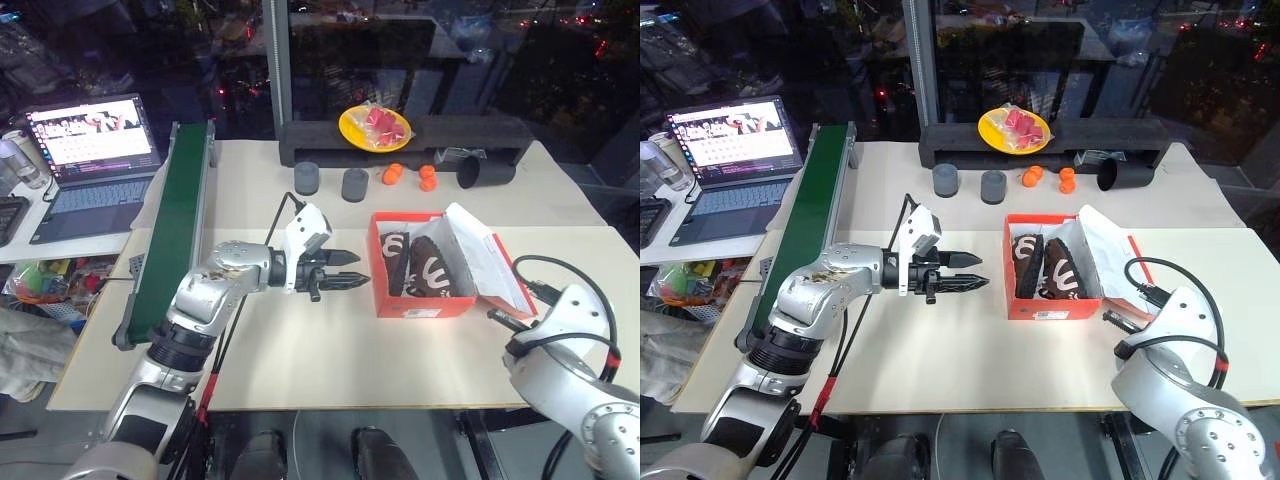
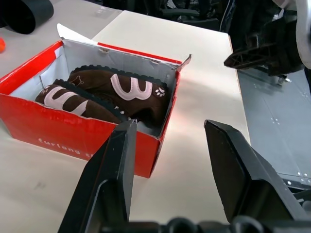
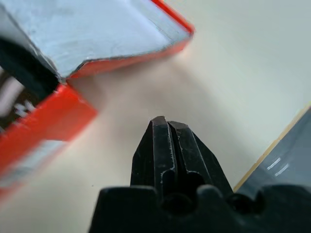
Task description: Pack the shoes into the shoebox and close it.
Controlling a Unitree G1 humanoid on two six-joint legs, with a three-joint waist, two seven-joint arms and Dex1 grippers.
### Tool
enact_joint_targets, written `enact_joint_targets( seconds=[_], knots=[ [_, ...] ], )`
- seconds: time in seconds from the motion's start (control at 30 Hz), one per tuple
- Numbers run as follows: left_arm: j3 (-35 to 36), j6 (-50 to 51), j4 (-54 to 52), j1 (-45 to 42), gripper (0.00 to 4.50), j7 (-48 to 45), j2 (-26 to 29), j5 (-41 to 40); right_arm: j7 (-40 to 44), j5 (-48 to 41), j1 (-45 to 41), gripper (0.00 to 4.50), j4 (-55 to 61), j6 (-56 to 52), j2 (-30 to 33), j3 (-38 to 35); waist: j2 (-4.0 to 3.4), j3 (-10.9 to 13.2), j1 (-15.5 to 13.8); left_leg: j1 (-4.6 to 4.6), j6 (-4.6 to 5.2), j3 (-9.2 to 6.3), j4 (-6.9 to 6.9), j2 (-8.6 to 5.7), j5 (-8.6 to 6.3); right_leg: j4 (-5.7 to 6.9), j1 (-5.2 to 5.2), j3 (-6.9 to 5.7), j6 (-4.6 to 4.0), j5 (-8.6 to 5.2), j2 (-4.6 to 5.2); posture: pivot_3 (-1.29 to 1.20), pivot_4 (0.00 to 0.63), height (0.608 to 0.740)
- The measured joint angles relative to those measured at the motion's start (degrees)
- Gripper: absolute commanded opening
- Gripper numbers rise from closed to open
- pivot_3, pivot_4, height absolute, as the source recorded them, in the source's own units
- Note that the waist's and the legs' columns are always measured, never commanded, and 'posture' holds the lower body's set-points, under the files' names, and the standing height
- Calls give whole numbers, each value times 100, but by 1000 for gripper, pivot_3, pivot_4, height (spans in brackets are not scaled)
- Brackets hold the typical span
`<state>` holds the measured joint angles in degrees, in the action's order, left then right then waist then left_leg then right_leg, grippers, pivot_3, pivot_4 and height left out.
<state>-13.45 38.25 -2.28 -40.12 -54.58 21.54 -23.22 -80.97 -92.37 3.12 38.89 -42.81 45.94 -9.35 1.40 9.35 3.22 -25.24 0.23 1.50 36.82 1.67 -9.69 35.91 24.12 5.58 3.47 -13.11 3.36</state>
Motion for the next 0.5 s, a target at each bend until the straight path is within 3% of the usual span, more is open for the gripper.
enact_joint_targets(
  seconds=[0.3,0.5],
  knots=[
    [-13,-247,230,0,2361,45,-307,108,298,-961,-347,63,-1460,1044,-1322,-490,13,-6,-60,-4,0,1,10,-3,0,-8,-3,7,38,21,-2,0,150,740],
    [-22,-303,282,14,2361,51,-343,150,716,-953,-960,63,-2687,1234,-1454,-781,12,-7,-70,-4,1,0,9,-2,0,-5,-2,6,40,22,-4,0,150,740]
  ],
)
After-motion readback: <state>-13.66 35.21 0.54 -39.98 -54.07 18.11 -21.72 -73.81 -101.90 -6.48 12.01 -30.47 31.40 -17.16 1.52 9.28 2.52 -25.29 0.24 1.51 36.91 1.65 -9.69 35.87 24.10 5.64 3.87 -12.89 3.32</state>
